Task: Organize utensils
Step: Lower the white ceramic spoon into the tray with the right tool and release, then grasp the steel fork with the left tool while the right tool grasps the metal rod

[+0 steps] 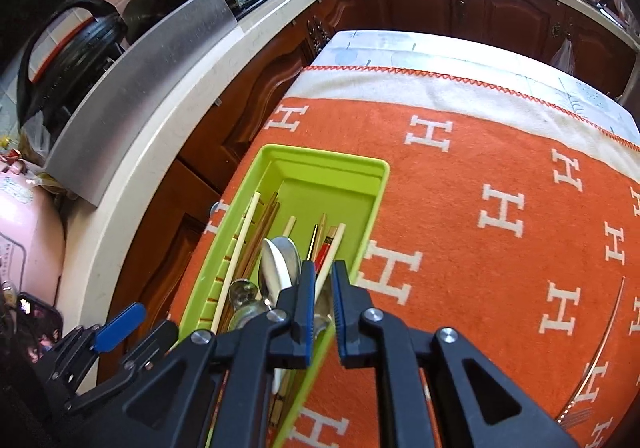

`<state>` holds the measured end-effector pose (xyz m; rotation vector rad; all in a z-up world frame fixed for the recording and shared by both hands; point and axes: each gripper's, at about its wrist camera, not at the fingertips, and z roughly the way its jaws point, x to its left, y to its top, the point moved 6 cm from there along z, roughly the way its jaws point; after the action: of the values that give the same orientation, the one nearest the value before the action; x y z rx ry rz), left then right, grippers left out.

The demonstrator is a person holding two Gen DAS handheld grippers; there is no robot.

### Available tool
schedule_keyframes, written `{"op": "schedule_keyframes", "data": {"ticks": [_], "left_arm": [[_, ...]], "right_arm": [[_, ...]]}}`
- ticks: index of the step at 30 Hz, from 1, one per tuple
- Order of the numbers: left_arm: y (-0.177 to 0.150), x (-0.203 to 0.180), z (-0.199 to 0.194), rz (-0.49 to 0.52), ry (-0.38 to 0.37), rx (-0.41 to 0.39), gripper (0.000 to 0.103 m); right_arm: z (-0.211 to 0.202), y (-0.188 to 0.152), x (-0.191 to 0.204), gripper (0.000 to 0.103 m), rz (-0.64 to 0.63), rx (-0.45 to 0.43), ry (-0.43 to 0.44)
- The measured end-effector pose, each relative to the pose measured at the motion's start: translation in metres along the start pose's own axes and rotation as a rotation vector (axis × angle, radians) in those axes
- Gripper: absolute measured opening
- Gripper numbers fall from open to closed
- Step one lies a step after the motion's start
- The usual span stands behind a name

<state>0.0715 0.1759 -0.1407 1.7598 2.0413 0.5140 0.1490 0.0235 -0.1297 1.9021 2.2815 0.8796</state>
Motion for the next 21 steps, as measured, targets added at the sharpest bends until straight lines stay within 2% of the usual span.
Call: {"op": "schedule_keyframes", "data": {"ticks": [11, 14, 21], "left_arm": [[0.004, -0.058, -0.015, 0.087, -0.11, -0.005, 0.046], [0.003, -0.088, -0.02, 0.14, -0.162, -0.001, 0.046], [-0.017, -0.167, -0.021, 0.307, -0.29, 0.042, 0.046]], "right_arm": [[-0.06, -0.022, -0.052, 0.01, 0.023, -0.048, -0.002], [-0.076, -0.029, -0.075, 0.01, 0.053, -0.066, -0.001], [-0.11, -0.049, -0.137, 0.01, 0.141, -0.112, -0.067]]}}
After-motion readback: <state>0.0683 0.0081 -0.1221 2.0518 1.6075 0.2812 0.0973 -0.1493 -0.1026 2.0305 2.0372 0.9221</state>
